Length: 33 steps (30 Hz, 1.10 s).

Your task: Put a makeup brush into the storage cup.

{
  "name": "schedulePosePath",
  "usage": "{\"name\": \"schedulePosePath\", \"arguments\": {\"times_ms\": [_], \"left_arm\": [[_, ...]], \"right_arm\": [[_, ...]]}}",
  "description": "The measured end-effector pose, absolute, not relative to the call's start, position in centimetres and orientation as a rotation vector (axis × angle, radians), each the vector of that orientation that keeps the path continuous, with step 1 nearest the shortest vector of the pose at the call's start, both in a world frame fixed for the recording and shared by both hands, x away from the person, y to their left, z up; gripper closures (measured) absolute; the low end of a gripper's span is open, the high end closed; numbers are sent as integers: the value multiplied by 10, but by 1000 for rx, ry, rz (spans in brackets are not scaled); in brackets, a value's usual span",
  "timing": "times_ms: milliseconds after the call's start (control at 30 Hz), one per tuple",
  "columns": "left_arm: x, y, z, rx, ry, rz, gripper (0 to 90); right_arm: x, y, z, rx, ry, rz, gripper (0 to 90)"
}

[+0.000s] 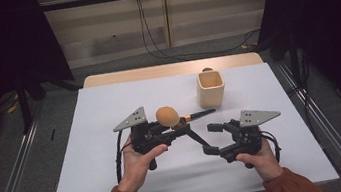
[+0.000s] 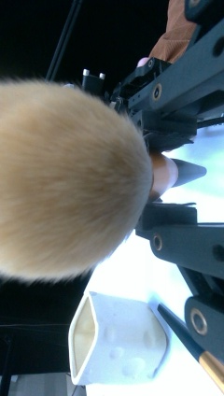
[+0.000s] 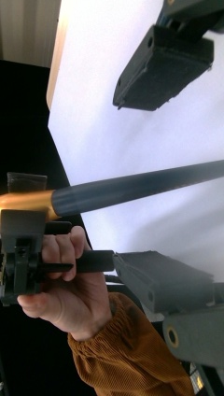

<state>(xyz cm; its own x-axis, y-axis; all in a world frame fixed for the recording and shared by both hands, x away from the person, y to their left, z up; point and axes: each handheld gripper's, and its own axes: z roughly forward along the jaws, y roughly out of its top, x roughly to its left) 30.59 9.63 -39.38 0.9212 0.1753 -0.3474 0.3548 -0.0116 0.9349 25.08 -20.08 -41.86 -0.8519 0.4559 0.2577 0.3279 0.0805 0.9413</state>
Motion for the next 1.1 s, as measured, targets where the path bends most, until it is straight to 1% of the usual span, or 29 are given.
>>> {"name": "schedulePosePath", "arguments": {"times_ms": [167,300,367,567,633,833,1100], "left_arm": [[306,102,-391,1614,428,-136,660],[307,107,-387,1641,429,-123,660],[307,109,-385,1662,428,-112,660],[311,116,-376,1698,441,-88,660],[312,118,-374,1707,433,-87,660],[316,126,-366,1800,443,-48,660],[320,124,-358,1890,435,-41,660]], "right_arm": [[252,-203,-419,876,2246,1901,121],[252,-203,-420,893,2265,1883,90],[252,-203,-421,876,2285,1876,46],[253,-204,-421,880,2299,1849,32],[253,-205,-422,905,2298,1820,40],[252,-207,-423,890,2285,1760,52],[252,-202,-427,857,2315,1717,44]]}}
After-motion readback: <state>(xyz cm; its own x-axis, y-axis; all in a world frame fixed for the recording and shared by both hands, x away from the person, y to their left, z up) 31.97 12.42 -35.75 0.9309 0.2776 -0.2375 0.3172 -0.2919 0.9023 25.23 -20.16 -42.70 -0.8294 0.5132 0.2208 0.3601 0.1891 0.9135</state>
